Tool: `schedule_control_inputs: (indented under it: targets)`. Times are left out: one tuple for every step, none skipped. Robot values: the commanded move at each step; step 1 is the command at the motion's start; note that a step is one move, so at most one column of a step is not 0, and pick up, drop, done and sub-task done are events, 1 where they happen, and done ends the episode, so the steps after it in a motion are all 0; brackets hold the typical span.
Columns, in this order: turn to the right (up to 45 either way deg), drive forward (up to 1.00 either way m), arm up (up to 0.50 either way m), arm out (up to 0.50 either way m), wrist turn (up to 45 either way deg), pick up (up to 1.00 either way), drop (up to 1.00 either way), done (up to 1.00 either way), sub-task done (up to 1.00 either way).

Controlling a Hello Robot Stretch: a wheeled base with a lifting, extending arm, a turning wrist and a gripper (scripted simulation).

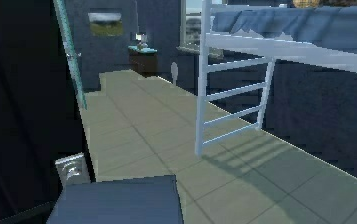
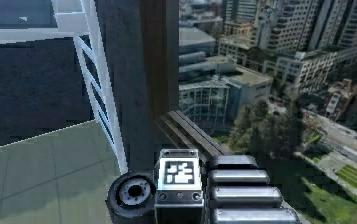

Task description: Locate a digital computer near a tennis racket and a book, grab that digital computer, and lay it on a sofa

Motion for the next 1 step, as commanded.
schedule_control_inputs:
  targets:
    - [45.0, 0.00, 0.00, 0.00, 0.0, 0.00, 0.00, 0.00, 0.00]
